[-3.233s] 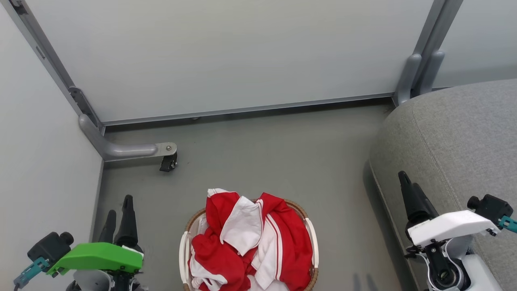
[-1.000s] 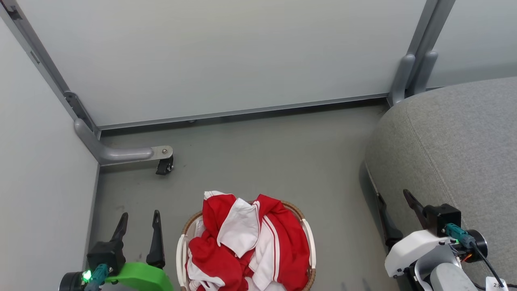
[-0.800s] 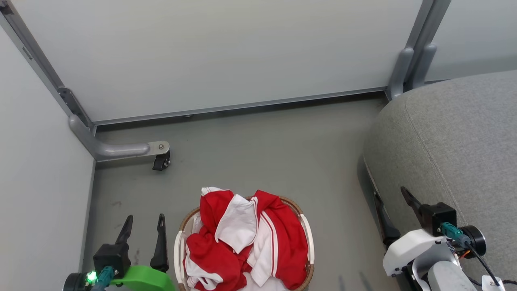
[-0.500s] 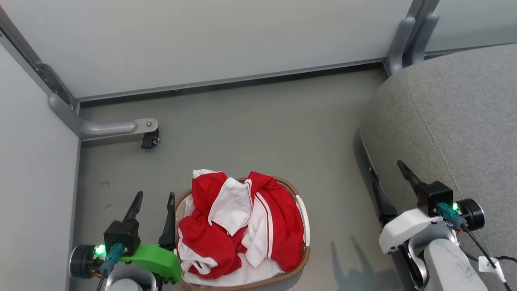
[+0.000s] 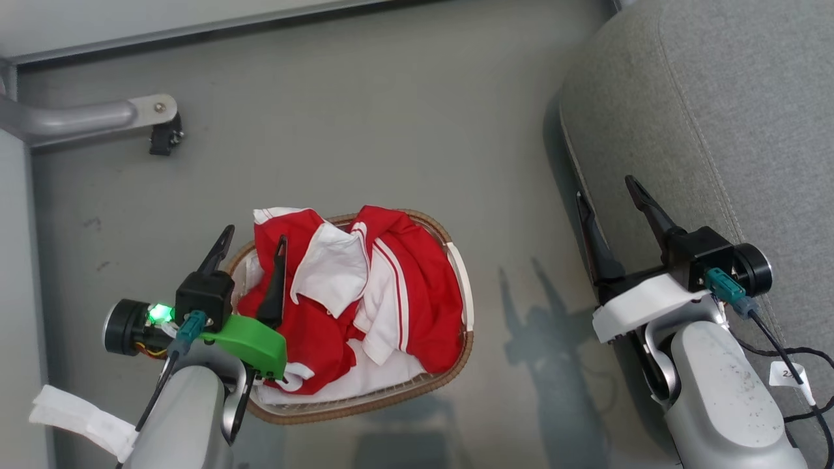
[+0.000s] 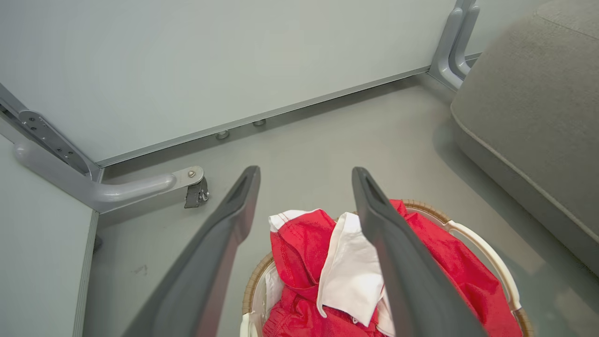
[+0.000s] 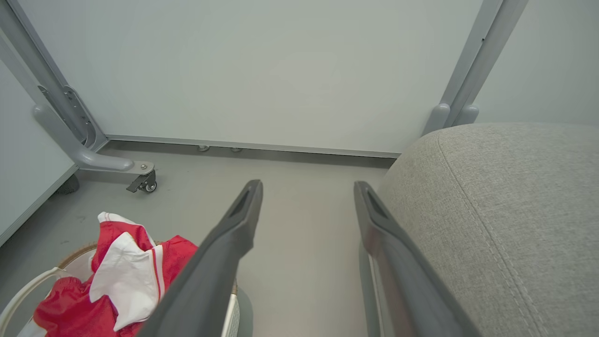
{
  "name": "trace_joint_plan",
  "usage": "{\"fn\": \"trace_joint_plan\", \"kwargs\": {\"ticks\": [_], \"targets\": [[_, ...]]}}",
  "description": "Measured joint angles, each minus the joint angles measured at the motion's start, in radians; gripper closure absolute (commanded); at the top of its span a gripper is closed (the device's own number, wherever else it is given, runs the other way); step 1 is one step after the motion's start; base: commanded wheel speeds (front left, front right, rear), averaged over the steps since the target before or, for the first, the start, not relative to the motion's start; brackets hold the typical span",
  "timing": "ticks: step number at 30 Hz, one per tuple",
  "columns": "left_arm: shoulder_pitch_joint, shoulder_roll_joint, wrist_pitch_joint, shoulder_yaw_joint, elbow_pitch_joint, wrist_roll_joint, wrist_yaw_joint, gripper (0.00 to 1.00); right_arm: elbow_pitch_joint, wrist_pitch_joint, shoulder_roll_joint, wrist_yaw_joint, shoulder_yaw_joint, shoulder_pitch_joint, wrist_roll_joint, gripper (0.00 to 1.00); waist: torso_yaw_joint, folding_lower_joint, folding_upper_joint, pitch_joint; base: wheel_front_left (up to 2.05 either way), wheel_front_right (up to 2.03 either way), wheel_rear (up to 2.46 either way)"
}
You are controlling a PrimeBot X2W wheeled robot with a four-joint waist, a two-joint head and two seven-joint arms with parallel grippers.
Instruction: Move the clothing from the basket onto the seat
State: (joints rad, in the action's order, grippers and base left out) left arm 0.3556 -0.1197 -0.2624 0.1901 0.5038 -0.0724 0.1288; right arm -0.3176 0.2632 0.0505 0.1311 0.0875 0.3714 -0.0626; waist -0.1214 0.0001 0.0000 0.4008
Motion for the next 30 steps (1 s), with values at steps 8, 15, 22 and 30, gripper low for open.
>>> {"fn": "trace_joint_plan", "kwargs": {"ticks": [8,15,22,30], "targets": [[0.095,-0.058,0.000,0.046,0.086,0.001,0.000,0.00,0.037,0.000,0.000,0.000,0.024,0.033,-0.040,0.00,-0.058,0.0001,0.0000,0.128,0.00,0.00,0.00],[0.159,-0.100,0.000,0.118,0.131,-0.019,0.000,0.00,0.066,0.000,0.000,0.000,0.047,0.061,-0.073,0.00,-0.103,0.0001,0.0000,0.229,0.00,0.00,0.00],[0.232,-0.151,0.000,0.219,0.168,-0.056,0.000,0.00,0.088,0.000,0.000,0.000,0.080,0.090,-0.095,0.00,-0.141,0.0001,0.0000,0.317,0.00,0.00,0.00],[0.321,-0.214,0.000,0.334,0.226,-0.083,0.000,0.00,0.096,0.000,0.000,0.000,0.099,0.094,-0.106,0.00,-0.176,0.0001,0.0000,0.394,0.00,0.00,0.00]]}}
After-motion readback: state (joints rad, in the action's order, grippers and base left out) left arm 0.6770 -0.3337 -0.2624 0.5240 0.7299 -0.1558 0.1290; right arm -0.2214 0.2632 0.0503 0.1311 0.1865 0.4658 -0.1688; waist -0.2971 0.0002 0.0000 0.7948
